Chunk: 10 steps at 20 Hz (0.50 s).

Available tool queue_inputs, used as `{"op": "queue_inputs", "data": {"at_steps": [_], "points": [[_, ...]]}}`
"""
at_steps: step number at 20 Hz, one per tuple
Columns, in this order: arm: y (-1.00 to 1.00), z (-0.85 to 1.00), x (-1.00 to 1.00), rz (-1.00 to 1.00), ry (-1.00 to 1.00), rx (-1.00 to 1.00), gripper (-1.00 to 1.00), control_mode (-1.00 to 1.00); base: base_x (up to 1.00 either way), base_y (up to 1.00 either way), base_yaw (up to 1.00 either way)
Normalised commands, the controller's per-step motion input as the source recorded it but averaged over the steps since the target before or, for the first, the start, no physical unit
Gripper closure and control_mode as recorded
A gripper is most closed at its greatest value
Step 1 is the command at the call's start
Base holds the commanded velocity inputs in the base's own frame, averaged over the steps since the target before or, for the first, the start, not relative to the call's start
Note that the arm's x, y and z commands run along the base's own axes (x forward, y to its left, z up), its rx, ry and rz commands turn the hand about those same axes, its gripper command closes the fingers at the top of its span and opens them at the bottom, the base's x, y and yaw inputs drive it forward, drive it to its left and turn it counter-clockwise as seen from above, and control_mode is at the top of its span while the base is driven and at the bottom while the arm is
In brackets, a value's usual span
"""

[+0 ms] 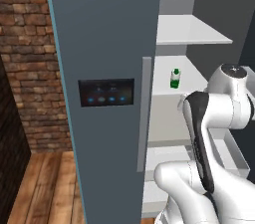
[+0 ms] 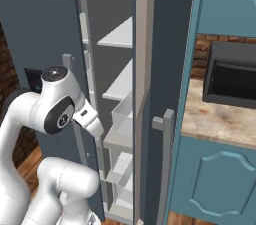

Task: Take a sugar cube from the saucer and place it inside the coffee. Then, grab milk from the fridge and place it next to the coffee on the counter to sweeten the coffee.

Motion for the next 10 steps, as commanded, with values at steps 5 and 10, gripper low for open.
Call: {"op": "queue_inputs", "data": {"at_steps": [5, 10], "points": [[-0.12, -0.06, 0.53, -0.07, -0.02, -0.08, -1.0, -1.0, 0.0, 0.0, 0.0], [-0.24, -0.04, 0.43, -0.01, 0.0, -0.04, -1.0, -1.0, 0.0, 0.0, 0.0]]}}
